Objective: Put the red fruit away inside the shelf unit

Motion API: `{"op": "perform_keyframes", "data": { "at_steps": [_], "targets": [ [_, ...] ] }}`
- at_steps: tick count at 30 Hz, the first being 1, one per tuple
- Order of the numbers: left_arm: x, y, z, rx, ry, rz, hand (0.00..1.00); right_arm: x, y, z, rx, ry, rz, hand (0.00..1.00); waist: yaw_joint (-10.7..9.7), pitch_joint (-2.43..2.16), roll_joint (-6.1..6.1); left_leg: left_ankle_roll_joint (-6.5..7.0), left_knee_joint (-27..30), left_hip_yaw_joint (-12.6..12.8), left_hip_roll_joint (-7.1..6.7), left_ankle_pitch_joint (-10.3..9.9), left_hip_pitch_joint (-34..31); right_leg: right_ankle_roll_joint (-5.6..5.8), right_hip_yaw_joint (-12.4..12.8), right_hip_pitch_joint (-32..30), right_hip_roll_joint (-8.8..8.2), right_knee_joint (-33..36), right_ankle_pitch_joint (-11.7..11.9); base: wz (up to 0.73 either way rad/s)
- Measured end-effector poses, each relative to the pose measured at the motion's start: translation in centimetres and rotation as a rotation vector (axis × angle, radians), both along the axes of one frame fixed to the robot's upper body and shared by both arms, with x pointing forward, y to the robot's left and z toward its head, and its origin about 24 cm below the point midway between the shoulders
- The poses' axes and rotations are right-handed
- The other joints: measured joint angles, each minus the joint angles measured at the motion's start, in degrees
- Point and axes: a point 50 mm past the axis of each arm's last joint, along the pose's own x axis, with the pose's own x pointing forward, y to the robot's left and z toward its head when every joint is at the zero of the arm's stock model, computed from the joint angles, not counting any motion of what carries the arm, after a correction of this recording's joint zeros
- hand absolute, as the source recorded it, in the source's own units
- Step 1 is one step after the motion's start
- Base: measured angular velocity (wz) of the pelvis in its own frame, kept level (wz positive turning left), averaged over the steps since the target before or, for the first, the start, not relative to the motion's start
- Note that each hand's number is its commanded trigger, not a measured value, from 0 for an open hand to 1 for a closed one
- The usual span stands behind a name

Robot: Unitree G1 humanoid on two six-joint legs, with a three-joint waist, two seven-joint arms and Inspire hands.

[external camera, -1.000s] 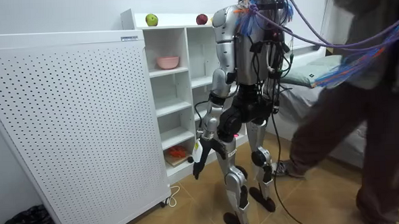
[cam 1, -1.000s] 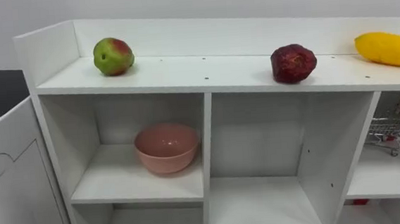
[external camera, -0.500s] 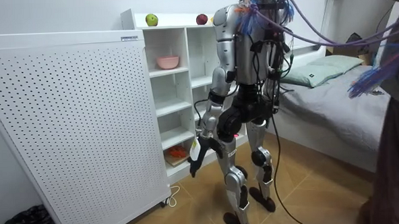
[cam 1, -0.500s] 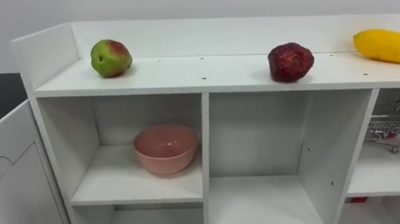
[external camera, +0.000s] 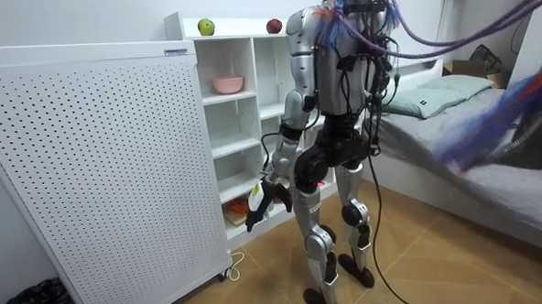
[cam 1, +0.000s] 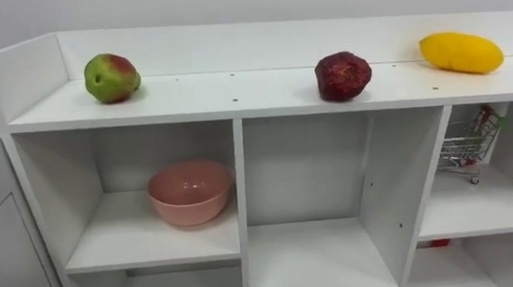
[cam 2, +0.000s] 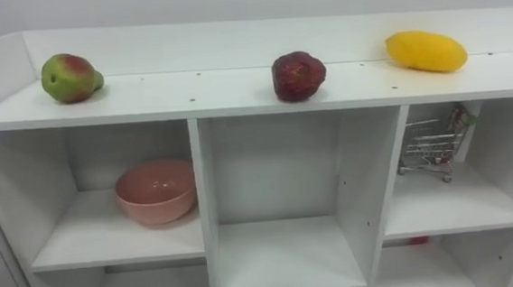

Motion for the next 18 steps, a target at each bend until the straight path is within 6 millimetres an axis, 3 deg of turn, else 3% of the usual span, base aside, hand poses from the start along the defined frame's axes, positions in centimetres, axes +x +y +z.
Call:
{"op": "perform_keyframes", "data": {
  "at_steps": [1,4,13,18],
  "targets": [
    [0.1,-0.1,0.0,0.006,-0.004,-0.01,0.0,1.1,0.0,1.4,-0.037,-0.066,0.002,0.0,0.13,-0.18,-0.06,-0.01,0.03,0.03,0.0,0.01,0.13,0.0,0.39,-0.06,0.07,-0.02,0.0,-0.09],
    [-0.7,-0.1,0.0,0.005,0.014,-0.013,0.0,2.7,0.1,4.3,-0.182,-0.175,0.036,0.0,0.13,-0.14,-0.23,-0.01,0.02,0.03,0.01,0.0,0.38,-0.02,1.3,0.23,0.19,0.02,0.02,-0.1],
    [-0.8,-0.5,0.0,-0.011,0.015,-0.048,0.0,5.3,1.2,13.9,-0.403,-0.585,0.045,0.0,0.86,-0.19,0.01,-0.01,0.04,-0.57,0.02,0.01,-0.37,-0.03,1.41,-0.54,0.29,0.05,0.03,-0.05],
    [-0.5,-0.8,-0.1,-0.024,0.013,-0.094,0.0,6.1,2.7,16.8,-0.411,-0.74,0.07,0.0,1.72,-0.2,0.23,-0.01,0.04,-0.56,0.02,0.01,-0.28,-0.03,1.26,-0.53,0.27,0.11,0.03,0.0]
  ]
}}
